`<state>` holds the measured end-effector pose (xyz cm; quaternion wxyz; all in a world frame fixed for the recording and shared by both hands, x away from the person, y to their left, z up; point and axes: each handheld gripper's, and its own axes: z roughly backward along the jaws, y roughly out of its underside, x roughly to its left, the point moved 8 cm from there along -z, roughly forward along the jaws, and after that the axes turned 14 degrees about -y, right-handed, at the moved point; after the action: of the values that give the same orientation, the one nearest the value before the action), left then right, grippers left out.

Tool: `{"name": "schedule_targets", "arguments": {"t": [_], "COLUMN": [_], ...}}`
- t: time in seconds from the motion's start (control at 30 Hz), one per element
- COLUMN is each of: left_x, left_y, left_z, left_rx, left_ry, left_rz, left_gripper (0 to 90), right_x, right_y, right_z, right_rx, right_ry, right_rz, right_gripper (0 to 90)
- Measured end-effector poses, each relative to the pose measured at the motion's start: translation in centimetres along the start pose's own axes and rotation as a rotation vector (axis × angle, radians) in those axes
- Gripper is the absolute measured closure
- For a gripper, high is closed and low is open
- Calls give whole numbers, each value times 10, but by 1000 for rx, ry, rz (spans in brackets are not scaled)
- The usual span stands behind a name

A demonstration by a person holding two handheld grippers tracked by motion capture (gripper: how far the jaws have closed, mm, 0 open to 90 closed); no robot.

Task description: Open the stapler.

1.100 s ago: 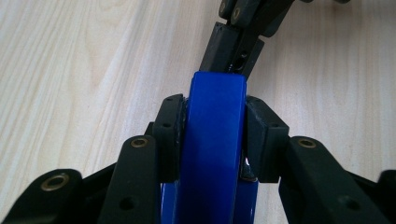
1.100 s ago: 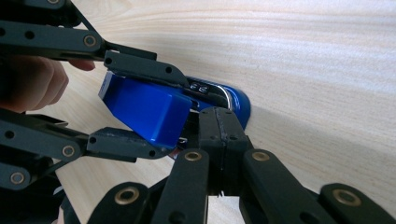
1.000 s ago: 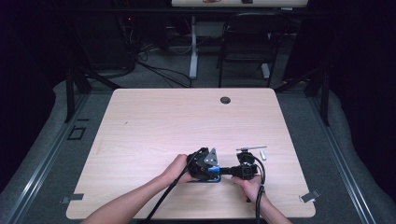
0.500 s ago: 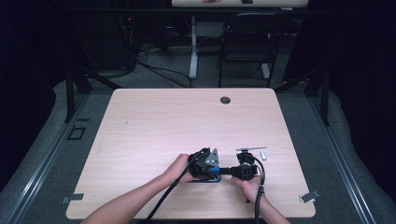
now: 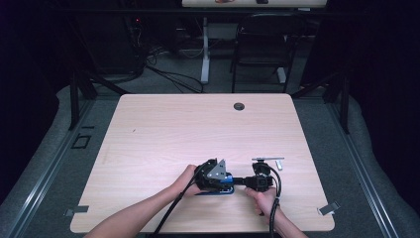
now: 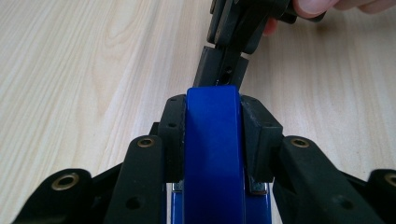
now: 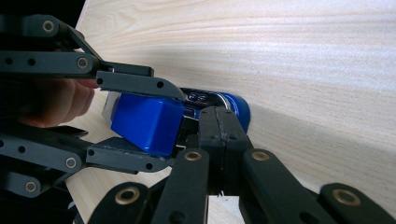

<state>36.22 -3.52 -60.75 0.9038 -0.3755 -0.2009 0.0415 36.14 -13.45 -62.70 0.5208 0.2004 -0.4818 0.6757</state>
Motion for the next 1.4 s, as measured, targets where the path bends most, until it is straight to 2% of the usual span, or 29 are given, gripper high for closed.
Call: {"name": "schedule_targets", "arguments": {"t": [0.07, 0.13, 0.17, 0.23, 0.4, 0.6, 0.67, 0.73, 0.77, 0.83, 0.9, 1.03, 1.27, 1.37, 1.4], "left_x": [0, 0, 0, 0, 1, 1, 1, 1, 1, 0, 1, 0, -1, 0, 0], "left_y": [1, 1, 1, 2, 2, 3, 3, 3, 3, 2, 0, -2, -4, -5, -5], "left_z": [0, 0, 0, 0, 1, 1, 1, 1, 1, 1, 1, 0, 0, -1, -1], "left_rx": [-19, -33, -37, -32, -35, -64, -74, -84, -73, -45, 2, 70, 143, 152, 151], "left_ry": [-1, -2, 0, 6, 12, 17, 24, 24, 29, 7, 16, 4, 8, 13, 2], "left_rz": [8, 11, 13, 13, 16, 33, 45, 52, 52, 10, 10, -4, 19, 28, 32], "left_gripper": [657, 657, 657, 657, 657, 658, 658, 658, 658, 656, 654, 648, 636, 635, 636], "right_x": [0, -1, -2, -3, -4, -4, -4, -3, -3, -3, -3, -3, -4, -4, -4], "right_y": [0, 0, 2, 2, 1, 1, 0, 0, 0, 1, 1, 0, 1, 1, 1], "right_z": [0, -1, 1, 1, -1, -1, -2, -2, -2, -1, 0, 0, 0, 0, 0], "right_rx": [-5, -28, -6, -22, -57, -49, -69, -65, -51, -38, -39, -39, -49, -51, -48], "right_ry": [-9, -40, -60, -79, -92, -93, -83, -70, -68, -69, -68, -69, -82, -81, -81], "right_rz": [-23, -81, -97, -140, -170, -203, -197, -181, -168, -152, -152, -147, -171, -174, -174], "right_gripper": [900, 900, 900, 900, 900, 900, 900, 900, 900, 900, 900, 900, 900, 900, 900]}}
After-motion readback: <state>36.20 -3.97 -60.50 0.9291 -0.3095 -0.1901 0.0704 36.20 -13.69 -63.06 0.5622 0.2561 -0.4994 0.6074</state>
